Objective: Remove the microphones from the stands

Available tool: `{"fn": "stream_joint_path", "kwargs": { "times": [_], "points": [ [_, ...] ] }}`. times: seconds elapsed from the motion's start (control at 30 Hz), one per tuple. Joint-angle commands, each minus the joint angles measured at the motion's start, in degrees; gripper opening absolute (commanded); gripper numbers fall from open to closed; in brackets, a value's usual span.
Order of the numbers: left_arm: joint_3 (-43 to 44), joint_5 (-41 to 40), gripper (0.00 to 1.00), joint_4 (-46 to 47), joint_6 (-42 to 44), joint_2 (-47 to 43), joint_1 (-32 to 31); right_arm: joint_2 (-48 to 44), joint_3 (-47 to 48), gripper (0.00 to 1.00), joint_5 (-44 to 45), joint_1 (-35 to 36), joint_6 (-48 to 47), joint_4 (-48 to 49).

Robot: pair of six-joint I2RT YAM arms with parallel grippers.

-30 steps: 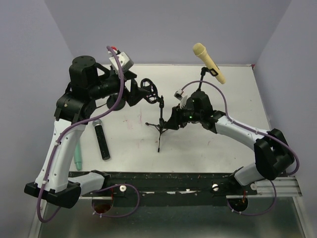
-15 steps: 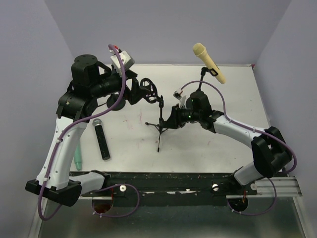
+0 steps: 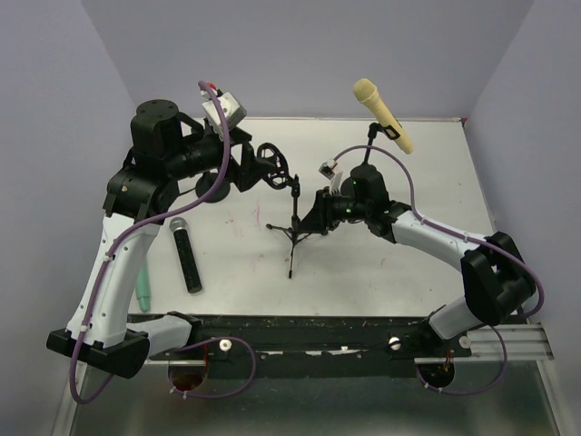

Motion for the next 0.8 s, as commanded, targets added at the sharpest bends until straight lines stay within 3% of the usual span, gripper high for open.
{"fn": "stream_joint_path", "kwargs": {
  "times": [0.0, 0.13, 0.3, 0.37, 0.43, 0.53, 0.77],
  "points": [
    [0.99, -0.31, 0.95, 1.21, -0.66, 0.18, 0.13, 0.12, -0.06, 0.39, 1.51, -0.23, 1.58, 3.84],
    [1.26, -0.31, 0.95, 1.22, -0.66, 0.35, 0.13, 0.03, -1.11, 0.33, 3.71, -0.23, 1.67, 6.13],
    [1.43, -0.49, 0.95, 1.39, -0.66, 0.44, 0.13, -0.05, -1.12, 0.12, 4.24, -0.23, -1.05, 4.82],
    [1.52, -0.49, 0.95, 1.39, -0.66, 0.35, 0.13, -0.32, -0.94, 0.11, 4.33, -0.23, -2.1, 4.03],
    [1.61, -0.49, 0.95, 1.57, -0.66, 0.44, 0.13, -0.58, -0.68, 0.17, 4.5, -0.23, -2.81, 3.32],
    [1.78, -0.58, 0.95, 1.57, -0.49, 0.53, 0.13, -1.02, 0.11, 0.38, 4.5, -0.23, -3.42, 1.83],
    [2.05, -0.75, 0.95, 2.01, -0.57, 0.7, 0.13, -0.5, 0.29, 0.38, 4.94, -0.23, -3.52, -0.46]
  ]
}}
